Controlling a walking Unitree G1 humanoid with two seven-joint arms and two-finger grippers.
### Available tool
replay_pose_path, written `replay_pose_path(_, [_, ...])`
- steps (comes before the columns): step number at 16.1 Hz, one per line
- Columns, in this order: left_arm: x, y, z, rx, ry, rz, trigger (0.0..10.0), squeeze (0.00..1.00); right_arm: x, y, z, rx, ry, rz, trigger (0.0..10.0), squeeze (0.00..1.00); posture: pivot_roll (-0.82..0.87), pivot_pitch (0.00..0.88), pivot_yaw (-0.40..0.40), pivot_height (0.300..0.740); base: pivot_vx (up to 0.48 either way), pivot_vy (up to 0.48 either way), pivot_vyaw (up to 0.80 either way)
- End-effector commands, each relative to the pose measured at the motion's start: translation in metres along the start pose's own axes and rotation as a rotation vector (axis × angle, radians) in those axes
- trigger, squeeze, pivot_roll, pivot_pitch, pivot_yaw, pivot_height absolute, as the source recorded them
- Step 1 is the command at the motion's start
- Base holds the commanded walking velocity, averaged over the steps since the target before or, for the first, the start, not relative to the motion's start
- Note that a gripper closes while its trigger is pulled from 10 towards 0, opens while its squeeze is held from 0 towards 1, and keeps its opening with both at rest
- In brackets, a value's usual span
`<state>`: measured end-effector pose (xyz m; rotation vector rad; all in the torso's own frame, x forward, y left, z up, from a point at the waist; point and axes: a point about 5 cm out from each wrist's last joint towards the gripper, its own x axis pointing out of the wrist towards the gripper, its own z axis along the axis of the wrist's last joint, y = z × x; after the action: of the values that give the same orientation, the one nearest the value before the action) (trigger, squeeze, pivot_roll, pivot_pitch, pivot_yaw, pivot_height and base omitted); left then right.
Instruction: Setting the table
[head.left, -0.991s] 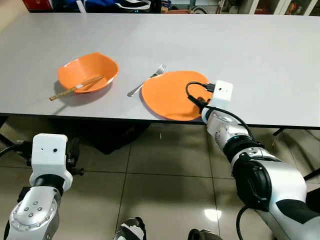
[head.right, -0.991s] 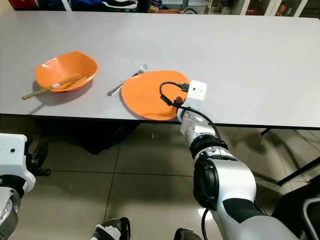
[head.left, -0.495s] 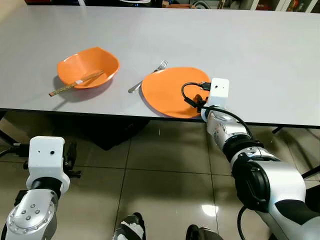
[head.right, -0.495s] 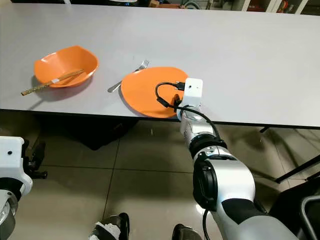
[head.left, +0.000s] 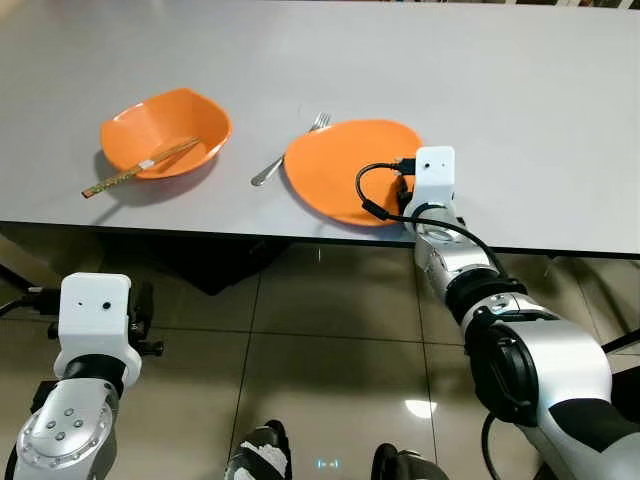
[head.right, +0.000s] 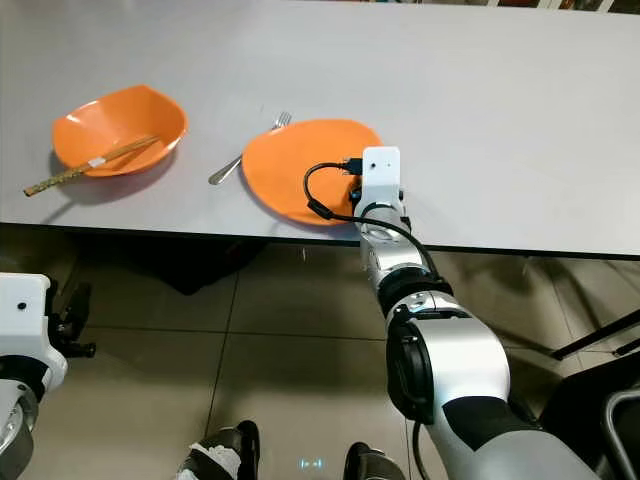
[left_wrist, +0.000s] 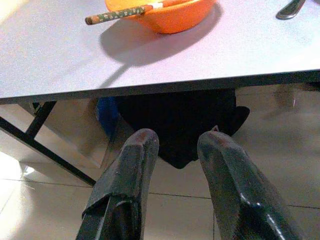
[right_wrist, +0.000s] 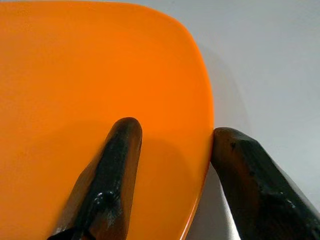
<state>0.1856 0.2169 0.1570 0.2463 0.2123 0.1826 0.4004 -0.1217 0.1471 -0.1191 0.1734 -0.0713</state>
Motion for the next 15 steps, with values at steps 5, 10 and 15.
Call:
replay_pose_path(5, [-0.0052, 0.0026, -0.0013, 0.015, 0.002, 0.023, 10.0, 0.00, -0.0013, -0.0015, -0.0059, -0.124, -0.007, -0.032, 10.0, 0.00, 0.28, 0.230, 0.039, 0.740, 0.000, 0.000, 0.00])
replay_pose_path(10, [-0.0052, 0.0007, 0.0013, 0.046, -0.019, 0.023, 10.0, 0.00, -0.0013, -0.0005, -0.0048, -0.145, -0.015, -0.025, 10.0, 0.00, 0.28, 0.232, 0.035, 0.740, 0.000, 0.000, 0.00])
replay_pose_path(15, [-0.0042, -0.0008, 0.0051, 0.048, -0.045, 0.015, 10.0, 0.00, -0.0020, 0.0022, -0.0067, -0.161, -0.014, -0.016, 10.0, 0.00, 0.28, 0.233, 0.034, 0.740, 0.273, 0.000, 0.00])
